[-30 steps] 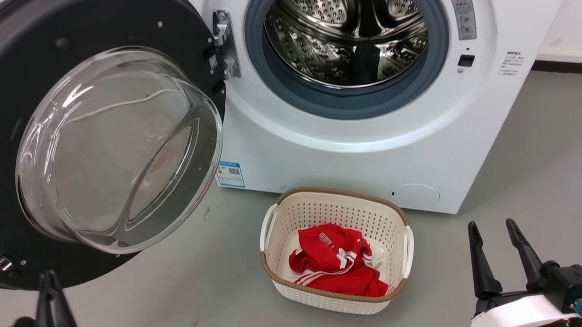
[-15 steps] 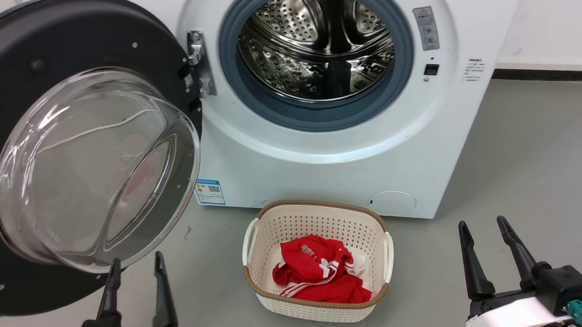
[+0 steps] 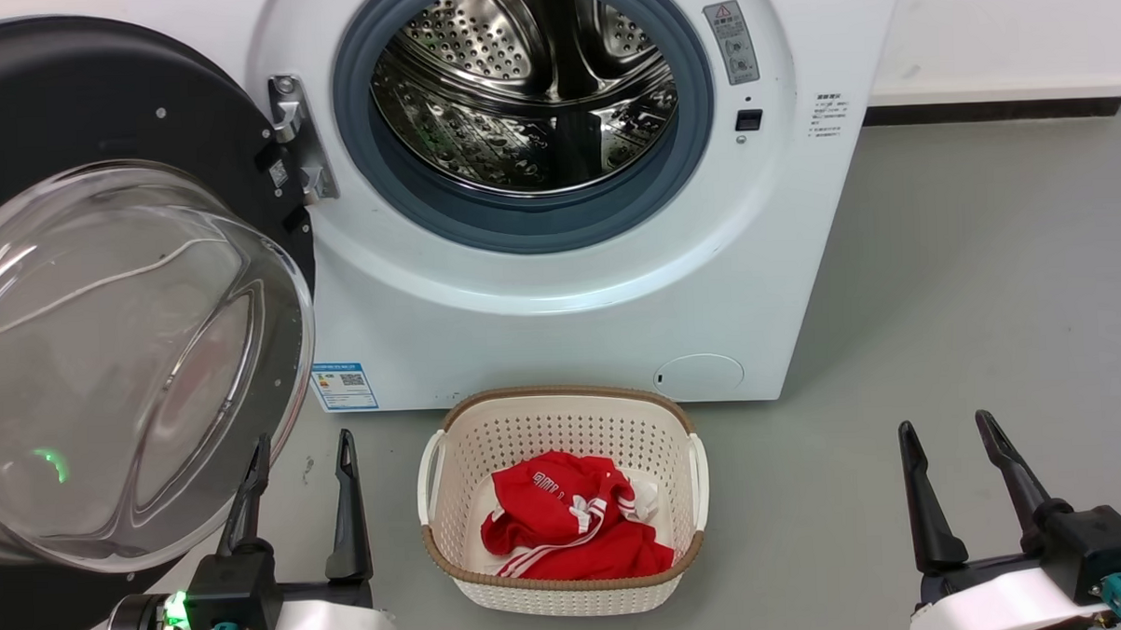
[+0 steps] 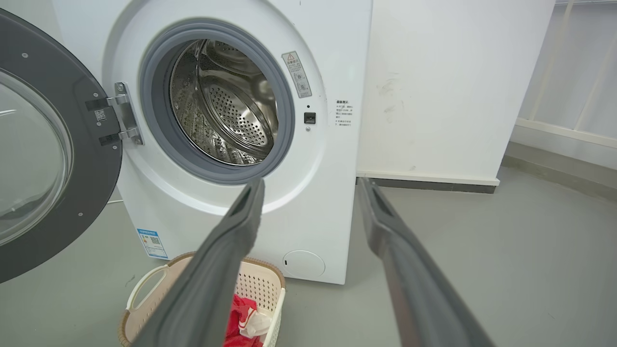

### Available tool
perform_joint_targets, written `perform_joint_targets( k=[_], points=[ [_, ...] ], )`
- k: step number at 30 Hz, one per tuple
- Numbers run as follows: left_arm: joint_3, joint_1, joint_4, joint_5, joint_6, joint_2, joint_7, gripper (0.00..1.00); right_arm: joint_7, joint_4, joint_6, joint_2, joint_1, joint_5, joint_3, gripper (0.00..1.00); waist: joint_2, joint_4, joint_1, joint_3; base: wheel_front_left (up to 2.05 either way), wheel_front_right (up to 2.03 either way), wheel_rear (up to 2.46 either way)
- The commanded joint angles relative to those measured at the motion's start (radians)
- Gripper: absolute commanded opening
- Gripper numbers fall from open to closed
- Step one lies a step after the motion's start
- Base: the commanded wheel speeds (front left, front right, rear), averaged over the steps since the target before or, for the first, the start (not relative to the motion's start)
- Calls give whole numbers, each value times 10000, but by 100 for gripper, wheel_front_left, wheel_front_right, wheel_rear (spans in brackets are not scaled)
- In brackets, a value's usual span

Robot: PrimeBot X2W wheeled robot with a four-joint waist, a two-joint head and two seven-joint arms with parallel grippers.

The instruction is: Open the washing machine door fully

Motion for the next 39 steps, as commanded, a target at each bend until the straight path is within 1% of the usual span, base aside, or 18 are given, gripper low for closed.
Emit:
perform_joint_targets(
  k=[1, 7, 24, 25, 29, 30, 39],
  points=[
    [14, -167, 72, 73, -33, 40, 23, 100, 41, 30, -6, 12, 112, 31, -16, 100, -1, -79, 0, 57, 0, 0, 0],
    [-19, -101, 212, 65, -12, 23, 23, 100, 15, 120, -6, 12, 98, 106, 9, 100, -1, -167, 0, 99, 0, 0, 0],
    [-45, 4, 248, -7, 7, -15, 24, 100, 42, 240, -6, 12, 23, 223, 66, 100, -1, -87, 0, 139, 0, 0, 0],
    [-36, 2, 244, 23, 18, -15, 24, 0, 42, 244, -6, 12, 25, 238, 67, 0, -1, -92, 0, 140, 0, 0, 0],
    [-87, 132, 612, -38, -28, -52, 0, 0, -4, 558, 0, 2, 129, 174, 72, 0, -1, -88, 0, 140, 0, 0, 0],
    [-58, 114, 688, -182, -44, -54, 48, 0, 10, 587, 0, 2, 147, 320, 78, 0, -1, -87, 0, 141, 0, 0, 0],
    [128, -130, 928, -2114, -233, -55, 536, 0, 350, 756, -1, -97, -95, 2355, 79, 0, -1, -76, 0, 147, 0, 0, 0]
  ],
)
